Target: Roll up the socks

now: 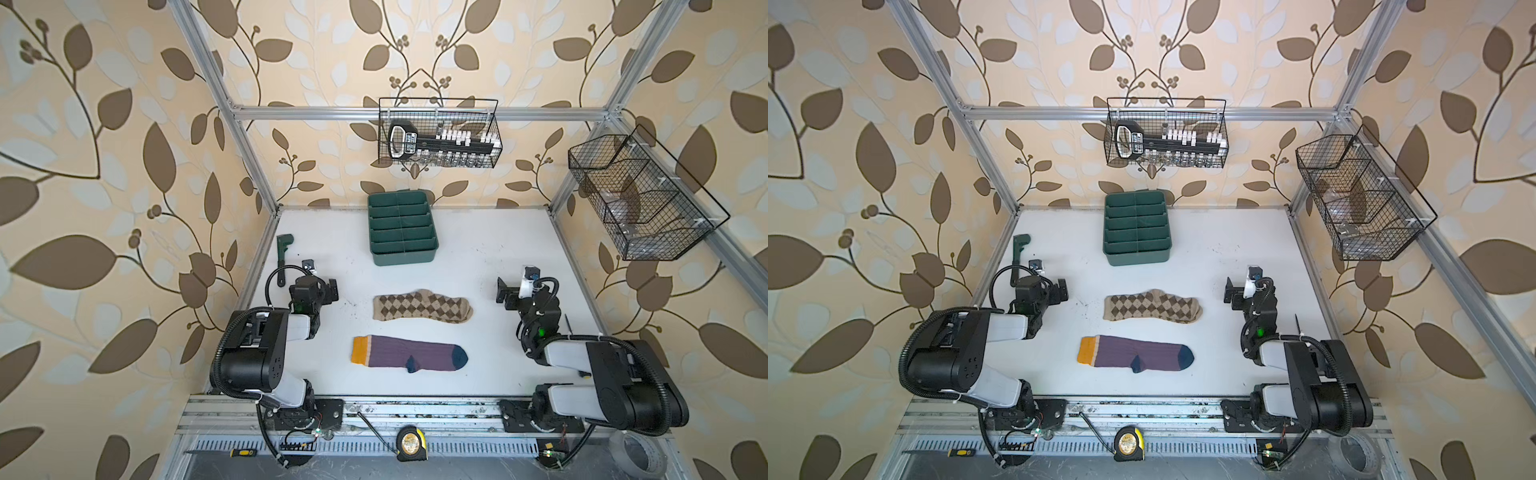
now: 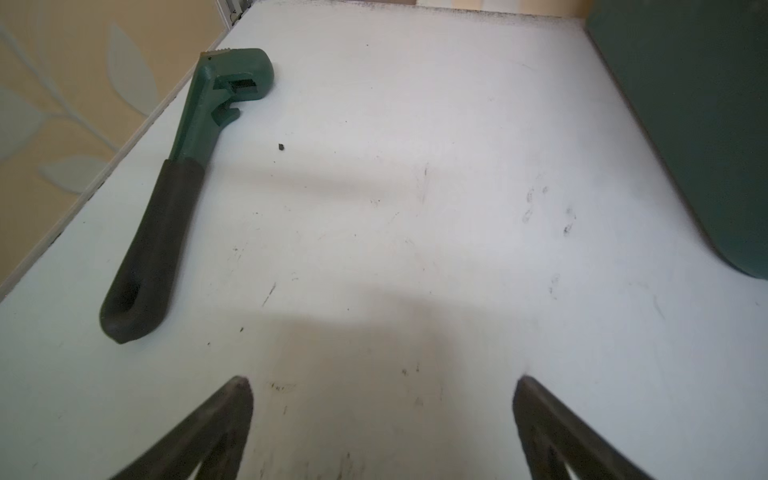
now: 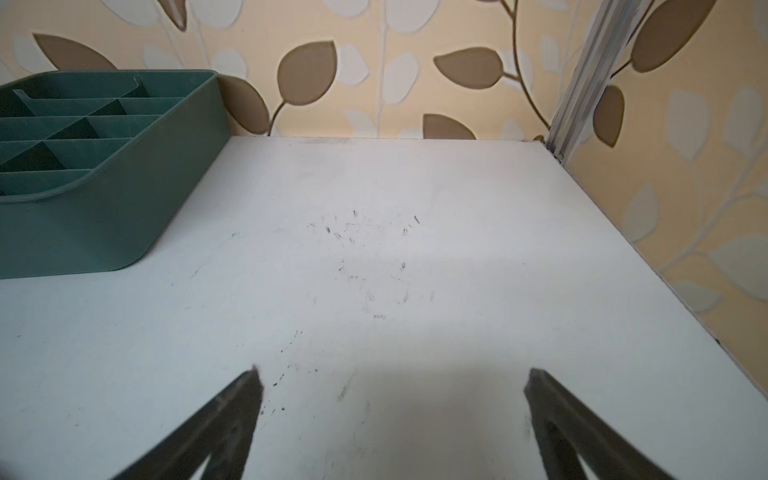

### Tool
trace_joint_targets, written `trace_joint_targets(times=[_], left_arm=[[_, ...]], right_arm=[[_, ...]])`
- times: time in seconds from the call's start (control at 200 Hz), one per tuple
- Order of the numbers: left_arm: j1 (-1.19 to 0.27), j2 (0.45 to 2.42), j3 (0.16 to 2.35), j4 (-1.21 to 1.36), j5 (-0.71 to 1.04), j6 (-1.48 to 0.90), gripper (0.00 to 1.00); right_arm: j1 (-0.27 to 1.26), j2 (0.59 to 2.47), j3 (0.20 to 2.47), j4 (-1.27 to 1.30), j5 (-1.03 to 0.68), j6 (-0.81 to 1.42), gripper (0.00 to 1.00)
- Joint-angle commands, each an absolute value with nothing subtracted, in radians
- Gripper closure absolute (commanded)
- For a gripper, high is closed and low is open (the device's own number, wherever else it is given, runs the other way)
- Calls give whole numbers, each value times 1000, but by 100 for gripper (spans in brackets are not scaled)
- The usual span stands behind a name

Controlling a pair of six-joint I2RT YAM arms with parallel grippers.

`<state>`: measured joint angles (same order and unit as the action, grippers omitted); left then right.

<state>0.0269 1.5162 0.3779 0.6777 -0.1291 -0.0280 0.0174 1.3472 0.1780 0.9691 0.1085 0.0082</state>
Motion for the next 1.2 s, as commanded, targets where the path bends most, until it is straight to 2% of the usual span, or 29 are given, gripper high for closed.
trace_joint_targets(times=[0.0, 0.705, 0.81, 0.85, 0.92, 1.0, 1.105, 1.195], left_arm=[[27, 1499, 400, 714, -114, -32, 1], [34, 1499, 401, 715, -105, -38, 1], [34, 1475, 398, 725, -127, -42, 1], [32, 1418, 423, 656, -154, -47, 1], [33, 1287, 523, 387, -237, -100, 1], [35, 1175, 603, 259, -257, -157, 1], [35, 1083, 726, 151, -166, -250, 1], [35, 1064, 829, 19, -146, -500, 1]], right_arm=[[19, 1342, 194, 980, 116, 15, 0], [11, 1340, 190, 984, 100, 19, 0], [6, 1282, 191, 943, 125, 36, 0], [3, 1223, 200, 882, 130, 38, 0], [-2, 1065, 250, 701, 145, 59, 0], [-17, 909, 317, 564, 164, 149, 0], [-28, 784, 493, 222, 367, 414, 0], [-57, 777, 639, -55, 494, 604, 0]])
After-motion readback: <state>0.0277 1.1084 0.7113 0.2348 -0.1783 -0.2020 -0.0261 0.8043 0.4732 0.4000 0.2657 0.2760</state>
